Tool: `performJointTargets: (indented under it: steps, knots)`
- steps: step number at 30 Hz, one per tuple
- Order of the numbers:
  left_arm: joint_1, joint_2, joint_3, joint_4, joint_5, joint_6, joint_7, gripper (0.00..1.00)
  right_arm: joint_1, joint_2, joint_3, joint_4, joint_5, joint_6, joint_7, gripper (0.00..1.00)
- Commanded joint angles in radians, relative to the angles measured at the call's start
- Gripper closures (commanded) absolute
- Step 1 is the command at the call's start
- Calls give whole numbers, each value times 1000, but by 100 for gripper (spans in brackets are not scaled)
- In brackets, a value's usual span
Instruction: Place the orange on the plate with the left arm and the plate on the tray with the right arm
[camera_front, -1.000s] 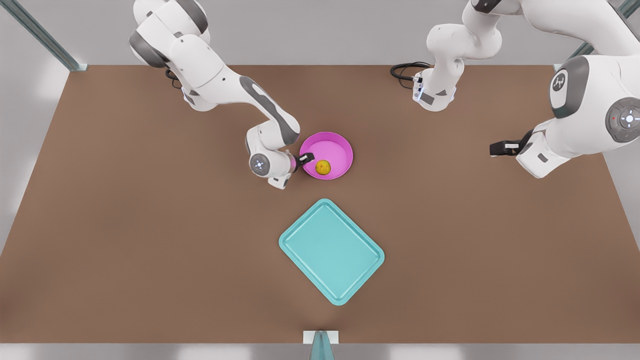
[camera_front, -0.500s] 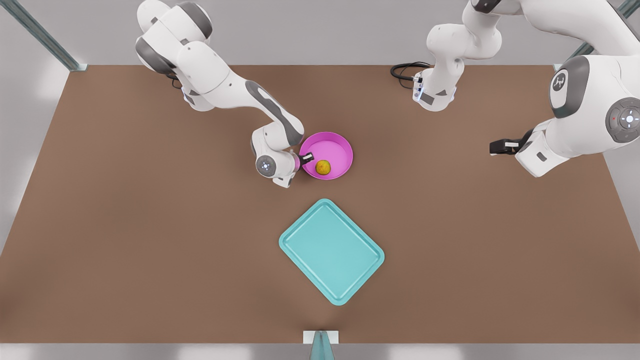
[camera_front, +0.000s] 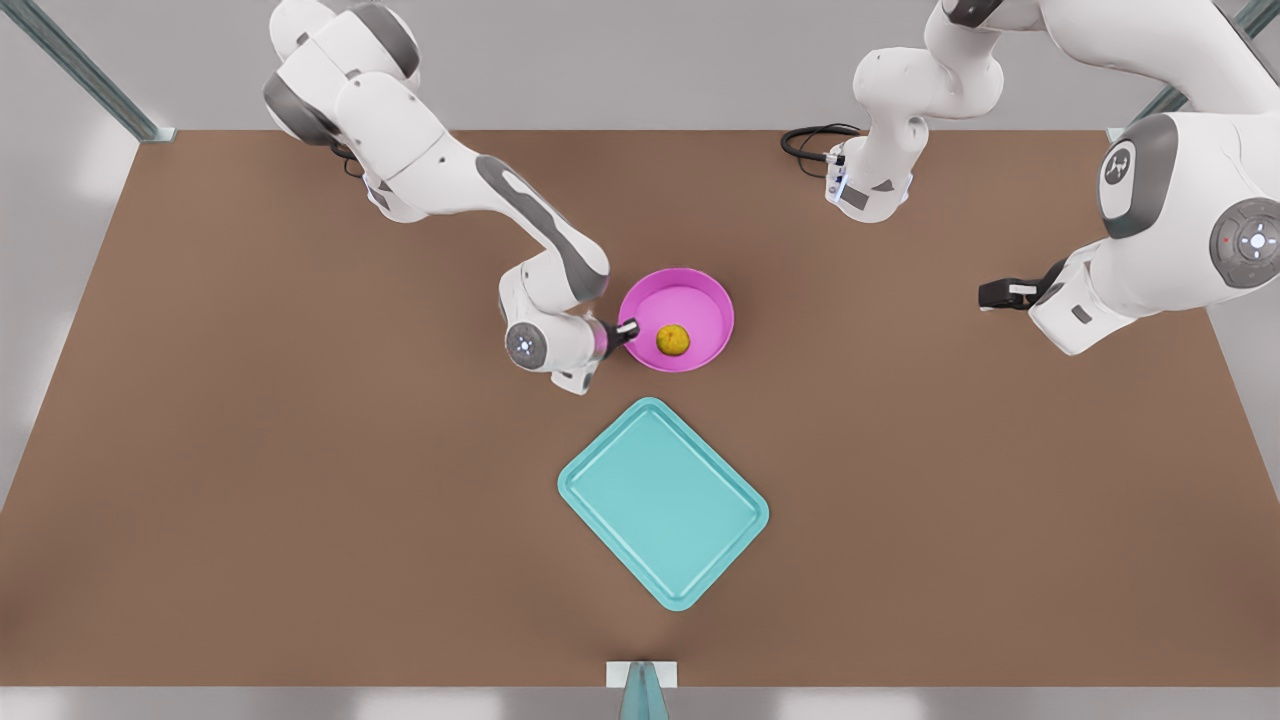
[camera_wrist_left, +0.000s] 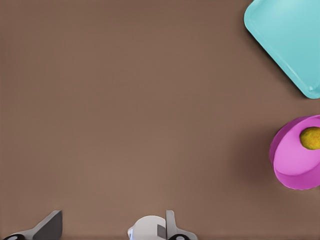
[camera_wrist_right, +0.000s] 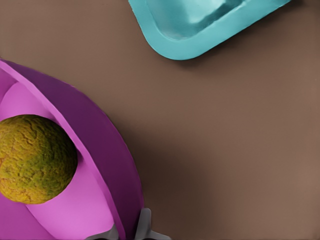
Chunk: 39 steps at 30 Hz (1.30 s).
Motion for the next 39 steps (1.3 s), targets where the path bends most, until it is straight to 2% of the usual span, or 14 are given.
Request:
performJointTargets:
  steps: [1,4,9,11,13,18,27,28,29,35,36,37,38,39]
  knots:
    - [-1,-1,1,1,0,-1,16,0,-14,10,-12,47,-4,-58,38,79]
    - [-1,-4,1,4,0,-13,16,0,-51,70,-34,179,-6,-72,81,79]
    - [-1,-1,1,4,0,-10,14,0,-44,223,-43,461,-15,-49,354,79]
    - [-1,1,1,4,0,-8,14,0,-41,266,-97,535,-15,-47,391,79]
    - [-1,1,1,4,0,-7,14,0,-43,306,-129,555,-17,10,391,79]
    - [-1,4,1,4,2,-7,14,0,-106,327,-133,569,-15,30,376,79]
    - [-1,8,1,4,0,-5,13,0,-101,326,-126,569,-9,28,388,79]
    - [-1,7,-1,4,0,-7,13,0,-101,326,-126,569,-9,27,388,13]
    - [-1,8,-1,4,0,-5,13,0,-101,324,-126,569,-11,28,380,0]
    - [-2,10,-2,4,0,-10,5,0,-98,271,-57,564,-6,11,392,0]
    - [-2,10,-2,4,0,-11,5,0,-107,209,-58,558,-9,-68,392,0]
    - [-2,8,-4,4,0,-11,3,0,-150,145,-70,552,-18,-235,394,0]
    - [-2,8,-4,4,0,-11,3,0,-187,99,-93,554,-104,-412,392,0]
    - [-2,8,-5,5,10,-13,-3,0,-245,71,-113,558,-298,-607,383,0]
